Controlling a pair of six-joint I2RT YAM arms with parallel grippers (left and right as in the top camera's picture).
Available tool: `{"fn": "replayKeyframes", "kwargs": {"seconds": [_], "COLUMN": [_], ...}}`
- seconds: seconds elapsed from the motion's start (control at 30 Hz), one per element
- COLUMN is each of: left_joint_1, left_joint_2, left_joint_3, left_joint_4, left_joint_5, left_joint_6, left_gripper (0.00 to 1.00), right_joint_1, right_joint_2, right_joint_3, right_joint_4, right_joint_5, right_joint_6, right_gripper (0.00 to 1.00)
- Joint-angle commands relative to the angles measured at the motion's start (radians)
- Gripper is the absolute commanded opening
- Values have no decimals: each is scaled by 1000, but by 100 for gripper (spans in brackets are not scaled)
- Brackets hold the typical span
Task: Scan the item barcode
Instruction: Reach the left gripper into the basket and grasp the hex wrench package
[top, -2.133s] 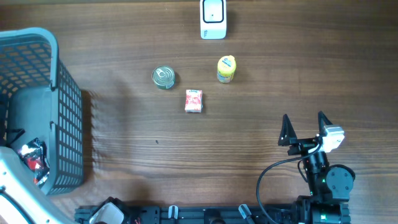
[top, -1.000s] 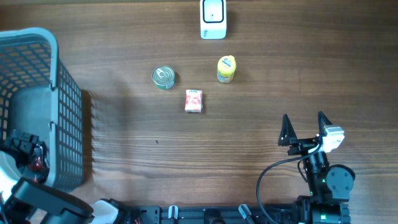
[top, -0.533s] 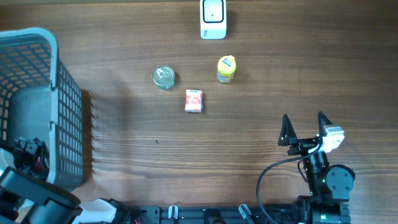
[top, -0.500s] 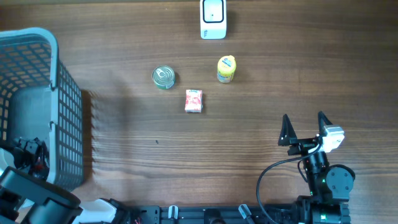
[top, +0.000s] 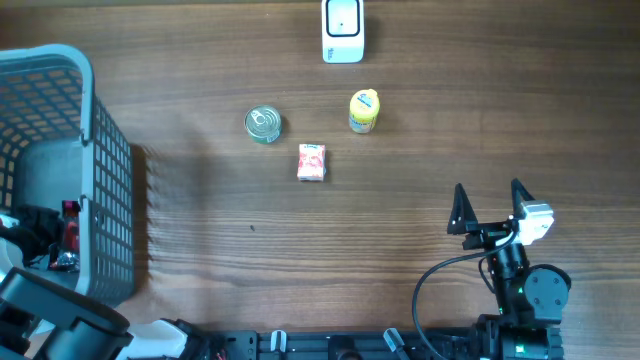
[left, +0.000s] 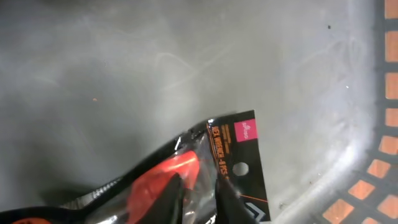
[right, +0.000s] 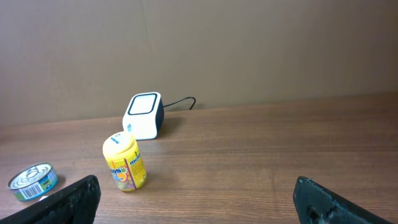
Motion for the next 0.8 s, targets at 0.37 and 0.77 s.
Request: {"fn": "replayKeyframes", "kwargs": {"seconds": [0.37,0.77], "left_joint_1": [-103,-213], "left_joint_2": [-244,-215], "left_joint_3": [24,-12], "left_joint_4": [-25,-143], "left_joint_5": [-197,-312], "left_joint_6": [383,825], "left_gripper": [93,100], "right_joint_1": [2,2], "right_joint_2": [-7,-7], "right_joint_3": [-1,-1], "right_joint_4": [4,4], "right_joint_5": [0,-1], "right_joint_6": [13,13], "right_gripper": [100,100]}}
